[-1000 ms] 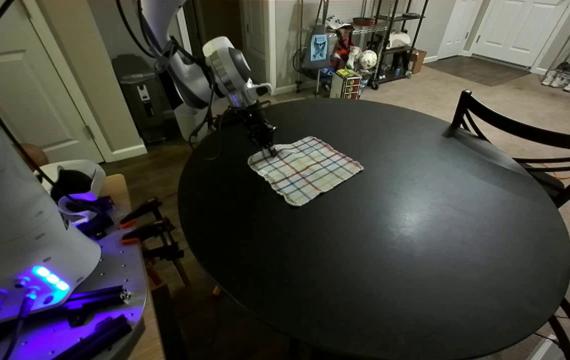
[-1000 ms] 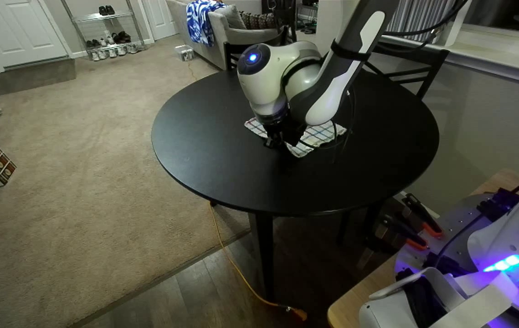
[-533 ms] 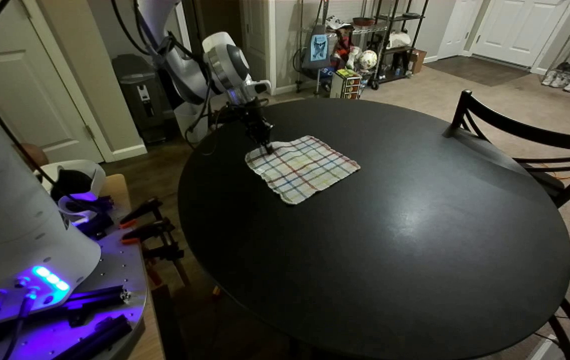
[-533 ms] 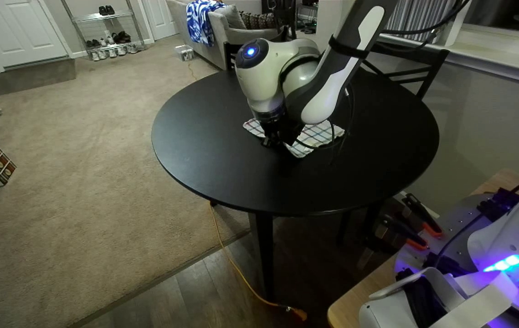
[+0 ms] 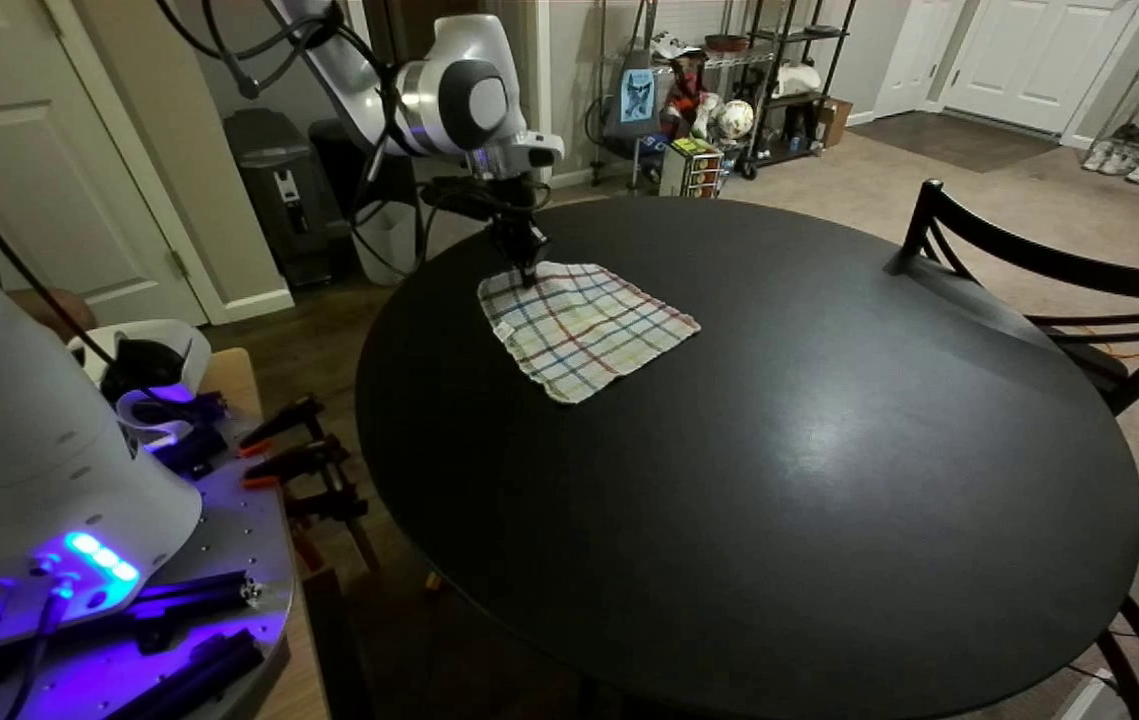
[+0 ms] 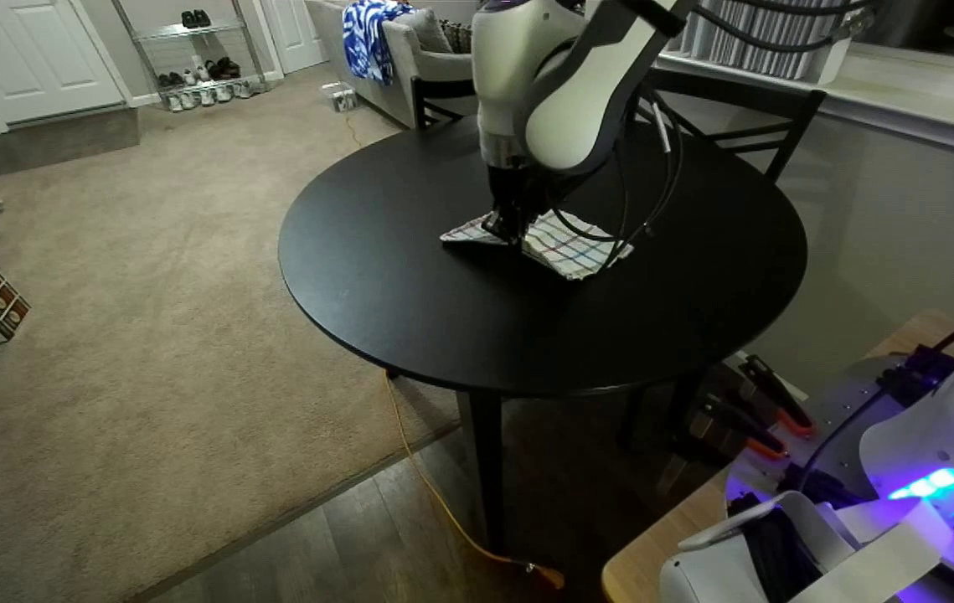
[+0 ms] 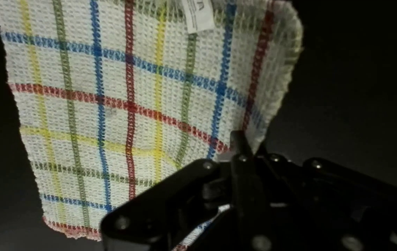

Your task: Fold the towel on the table

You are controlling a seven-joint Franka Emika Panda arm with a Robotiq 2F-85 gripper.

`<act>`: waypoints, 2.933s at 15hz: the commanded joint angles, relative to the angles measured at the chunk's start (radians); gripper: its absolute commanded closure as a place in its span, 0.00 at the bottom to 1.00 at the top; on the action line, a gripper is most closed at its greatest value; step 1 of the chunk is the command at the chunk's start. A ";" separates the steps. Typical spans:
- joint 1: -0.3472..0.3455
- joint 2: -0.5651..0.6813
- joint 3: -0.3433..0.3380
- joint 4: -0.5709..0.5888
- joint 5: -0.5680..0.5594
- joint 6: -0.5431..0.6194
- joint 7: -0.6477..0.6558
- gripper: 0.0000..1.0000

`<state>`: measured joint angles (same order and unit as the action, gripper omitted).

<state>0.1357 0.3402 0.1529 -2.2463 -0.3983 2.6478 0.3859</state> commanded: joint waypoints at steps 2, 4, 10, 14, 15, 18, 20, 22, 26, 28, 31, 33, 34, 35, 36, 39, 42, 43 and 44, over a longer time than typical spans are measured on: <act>-0.061 -0.064 0.023 -0.070 0.295 0.021 -0.257 0.99; -0.071 -0.067 0.021 -0.074 0.376 0.018 -0.314 0.99; -0.119 -0.063 0.022 -0.071 0.561 0.027 -0.436 0.99; -0.124 -0.075 -0.015 -0.080 0.550 0.047 -0.431 0.99; -0.117 -0.076 -0.032 -0.086 0.528 0.062 -0.415 0.99; -0.111 -0.078 -0.063 -0.095 0.501 0.082 -0.398 0.99; -0.109 -0.080 -0.077 -0.105 0.491 0.095 -0.394 0.99; -0.106 -0.078 -0.090 -0.115 0.476 0.111 -0.388 0.99; -0.097 -0.081 -0.118 -0.133 0.434 0.135 -0.368 0.99; -0.093 -0.091 -0.136 -0.142 0.410 0.142 -0.361 0.99; -0.091 -0.116 -0.167 -0.145 0.367 0.135 -0.345 0.99; -0.093 -0.130 -0.182 -0.142 0.341 0.130 -0.339 0.99; -0.094 -0.137 -0.187 -0.142 0.335 0.131 -0.339 0.99; -0.093 -0.140 -0.192 -0.142 0.326 0.133 -0.336 0.99; -0.094 -0.144 -0.196 -0.142 0.320 0.133 -0.335 0.99; -0.094 -0.144 -0.201 -0.138 0.305 0.130 -0.331 0.99; -0.090 -0.146 -0.205 -0.161 0.298 0.139 -0.318 0.72; -0.090 -0.146 -0.205 -0.168 0.298 0.143 -0.314 0.71; -0.089 -0.147 -0.205 -0.175 0.294 0.144 -0.308 0.66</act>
<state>0.0339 0.2296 -0.0385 -2.3642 -0.0653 2.7645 0.0288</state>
